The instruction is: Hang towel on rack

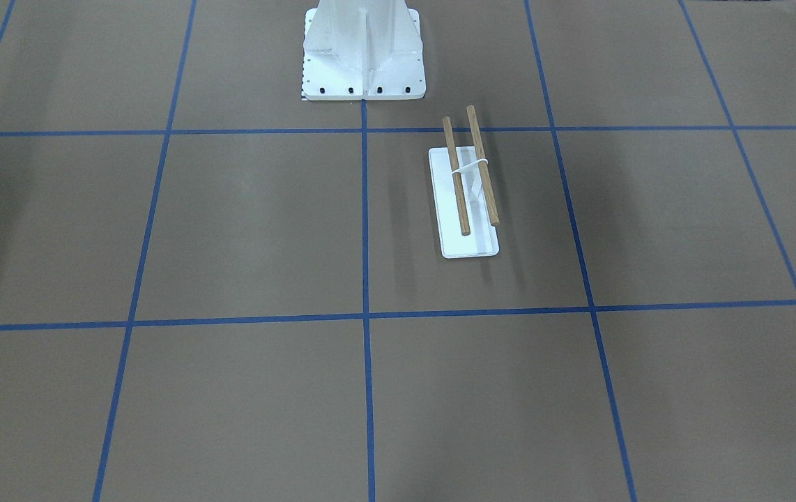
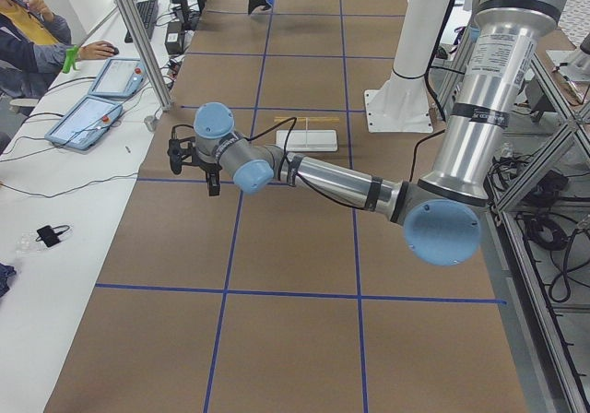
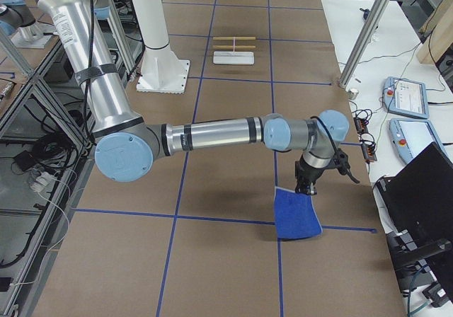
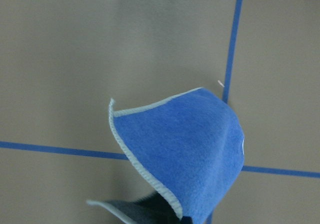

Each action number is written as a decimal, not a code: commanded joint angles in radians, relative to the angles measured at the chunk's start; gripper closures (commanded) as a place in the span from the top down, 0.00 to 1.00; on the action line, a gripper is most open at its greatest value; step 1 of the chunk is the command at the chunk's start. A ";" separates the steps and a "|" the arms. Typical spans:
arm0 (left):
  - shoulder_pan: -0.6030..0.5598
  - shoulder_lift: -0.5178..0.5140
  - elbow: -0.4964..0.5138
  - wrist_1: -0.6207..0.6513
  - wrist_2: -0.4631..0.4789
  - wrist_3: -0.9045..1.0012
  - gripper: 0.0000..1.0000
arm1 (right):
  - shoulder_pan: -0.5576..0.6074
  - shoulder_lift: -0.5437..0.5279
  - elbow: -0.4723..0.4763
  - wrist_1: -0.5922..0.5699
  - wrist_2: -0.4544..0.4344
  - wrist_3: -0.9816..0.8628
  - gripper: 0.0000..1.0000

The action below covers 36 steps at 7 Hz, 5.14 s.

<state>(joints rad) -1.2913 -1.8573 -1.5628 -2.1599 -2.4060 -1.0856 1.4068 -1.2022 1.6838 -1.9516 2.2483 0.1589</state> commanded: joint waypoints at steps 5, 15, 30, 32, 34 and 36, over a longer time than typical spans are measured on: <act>0.197 -0.161 -0.022 -0.389 0.004 -0.903 0.98 | -0.296 0.320 0.261 -0.127 0.077 0.845 0.00; 0.412 -0.252 -0.166 -0.468 0.143 -1.930 0.98 | -0.618 0.720 0.110 -0.130 -0.340 1.082 0.00; 0.471 -0.241 -0.169 -0.521 0.258 -1.930 0.58 | -0.718 0.785 0.134 -0.132 -0.421 1.084 0.00; 0.471 -0.240 -0.178 -0.523 0.258 -1.932 0.00 | -0.717 0.785 0.134 -0.132 -0.421 1.084 0.00; 0.471 -0.231 -0.181 -0.556 0.258 -1.926 0.00 | -0.717 0.787 0.135 -0.132 -0.420 1.084 0.00; 0.471 -0.214 -0.180 -0.567 0.260 -1.915 0.00 | -0.717 0.785 0.145 -0.132 -0.417 1.085 0.08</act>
<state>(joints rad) -0.8207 -2.0759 -1.7427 -2.7204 -2.1473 -3.0059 0.6903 -0.4160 1.8222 -2.0831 1.8292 1.2429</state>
